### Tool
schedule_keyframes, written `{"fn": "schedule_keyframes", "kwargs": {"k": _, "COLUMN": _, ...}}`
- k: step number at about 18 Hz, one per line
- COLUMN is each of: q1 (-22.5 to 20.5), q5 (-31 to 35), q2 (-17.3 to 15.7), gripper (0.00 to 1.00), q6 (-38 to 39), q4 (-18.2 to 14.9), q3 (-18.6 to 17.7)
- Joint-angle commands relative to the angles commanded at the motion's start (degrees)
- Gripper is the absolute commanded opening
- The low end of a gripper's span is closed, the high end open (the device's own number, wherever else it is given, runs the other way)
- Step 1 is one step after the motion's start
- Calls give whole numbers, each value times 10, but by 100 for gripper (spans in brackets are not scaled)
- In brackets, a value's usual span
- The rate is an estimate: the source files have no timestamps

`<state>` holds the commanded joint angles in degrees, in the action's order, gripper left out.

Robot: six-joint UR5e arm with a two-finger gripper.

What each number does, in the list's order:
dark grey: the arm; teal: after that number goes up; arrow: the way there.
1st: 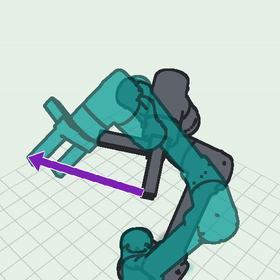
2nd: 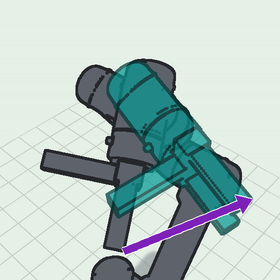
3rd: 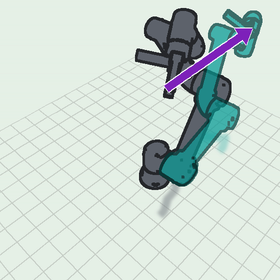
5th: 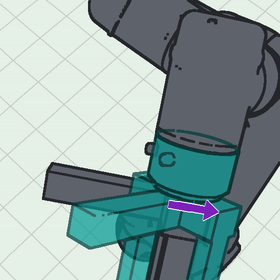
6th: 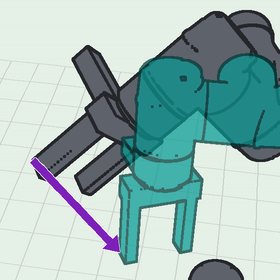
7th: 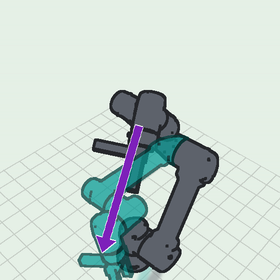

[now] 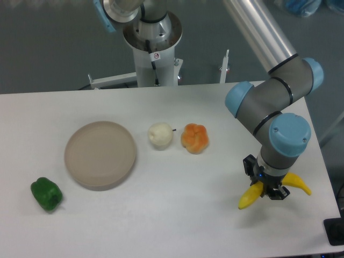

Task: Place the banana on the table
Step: 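Carry the yellow banana in the gripper across the table past the plate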

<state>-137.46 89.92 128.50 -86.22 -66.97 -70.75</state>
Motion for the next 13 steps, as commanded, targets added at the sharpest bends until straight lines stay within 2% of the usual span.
{"fn": "schedule_keyframes", "kwargs": {"k": 6, "q1": 39, "q5": -2, "q2": -3, "gripper": 15, "q6": 30, "q4": 0, "q3": -2}}
{"fn": "schedule_keyframes", "kwargs": {"k": 7, "q1": 50, "q5": -1, "q2": -5, "gripper": 15, "q6": 31, "q4": 0, "q3": -3}}
{"fn": "schedule_keyframes", "kwargs": {"k": 10, "q1": 99, "q5": 0, "q2": -7, "gripper": 16, "q6": 105, "q4": 1, "q3": -14}}
{"fn": "schedule_keyframes", "kwargs": {"k": 13, "q1": 141, "q5": 2, "q2": -4, "gripper": 15, "q6": 124, "q4": 1, "q3": -18}}
